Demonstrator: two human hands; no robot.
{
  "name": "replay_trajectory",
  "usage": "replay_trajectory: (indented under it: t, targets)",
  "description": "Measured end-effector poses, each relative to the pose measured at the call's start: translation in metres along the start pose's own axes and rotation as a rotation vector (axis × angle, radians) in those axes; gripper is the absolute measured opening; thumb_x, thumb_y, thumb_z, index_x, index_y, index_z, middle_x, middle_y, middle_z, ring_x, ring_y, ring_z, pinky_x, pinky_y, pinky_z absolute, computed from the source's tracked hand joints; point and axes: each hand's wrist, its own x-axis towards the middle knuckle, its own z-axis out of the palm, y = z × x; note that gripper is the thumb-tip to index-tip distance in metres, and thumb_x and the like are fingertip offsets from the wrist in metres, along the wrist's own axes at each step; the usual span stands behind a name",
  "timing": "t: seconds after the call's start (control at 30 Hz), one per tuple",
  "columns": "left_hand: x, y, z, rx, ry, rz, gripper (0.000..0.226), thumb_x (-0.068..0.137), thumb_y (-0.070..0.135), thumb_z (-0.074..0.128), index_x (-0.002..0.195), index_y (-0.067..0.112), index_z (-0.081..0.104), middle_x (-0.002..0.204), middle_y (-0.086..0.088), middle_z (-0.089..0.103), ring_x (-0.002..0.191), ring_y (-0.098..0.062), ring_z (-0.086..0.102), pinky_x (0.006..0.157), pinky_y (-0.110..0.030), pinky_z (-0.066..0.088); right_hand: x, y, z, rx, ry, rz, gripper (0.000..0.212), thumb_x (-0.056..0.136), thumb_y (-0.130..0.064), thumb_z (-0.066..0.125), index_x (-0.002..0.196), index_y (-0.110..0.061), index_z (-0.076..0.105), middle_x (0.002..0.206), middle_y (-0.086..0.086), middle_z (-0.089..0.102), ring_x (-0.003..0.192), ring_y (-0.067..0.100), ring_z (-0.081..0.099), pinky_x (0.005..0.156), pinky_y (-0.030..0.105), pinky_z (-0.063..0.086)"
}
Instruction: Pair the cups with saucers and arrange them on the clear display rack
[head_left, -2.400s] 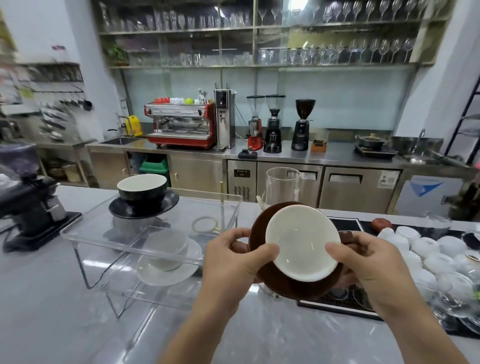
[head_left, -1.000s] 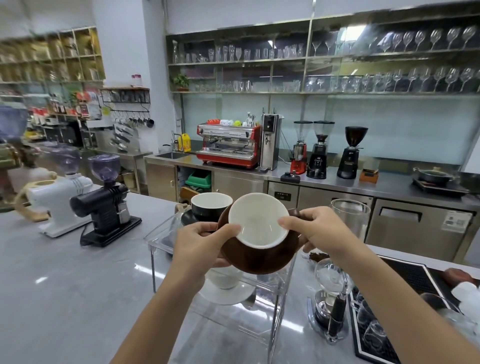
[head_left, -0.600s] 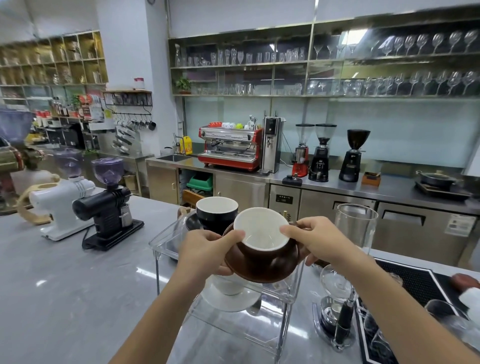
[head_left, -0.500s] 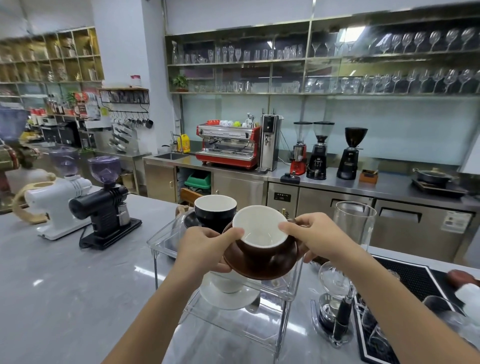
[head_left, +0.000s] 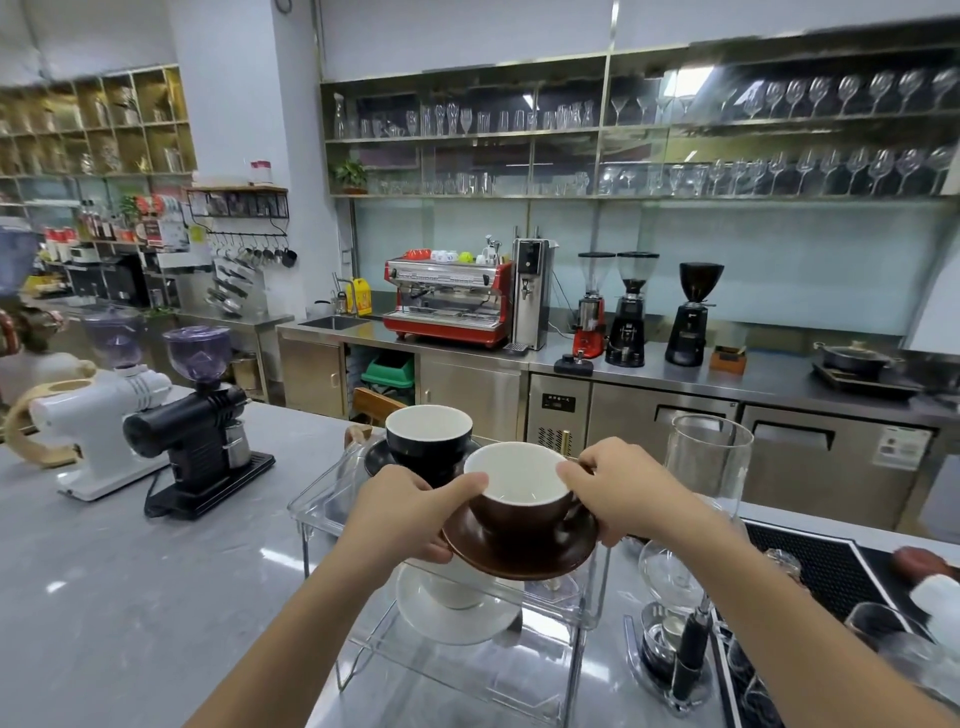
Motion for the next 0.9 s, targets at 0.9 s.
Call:
replay_trajectory:
  t: [0.9]
  targets:
    - [0.001, 0.082, 0.003, 0.243, 0.409, 0.998, 0.012, 0.082, 0.020, 0.081, 0.076, 0.016, 0.072, 0.078, 0.009, 0.068, 0.075, -0.010, 0.060, 0.074, -0.023, 0.047, -0.041, -0.022, -0.057, 0.006, 0.901, -0.475, 0.012, 0.082, -0.014, 0.075, 0.076, -0.018, 0.065, 0.083, -0.006, 0.068, 0.082, 0.011, 0.063, 0.082, 0.034, 0.055]
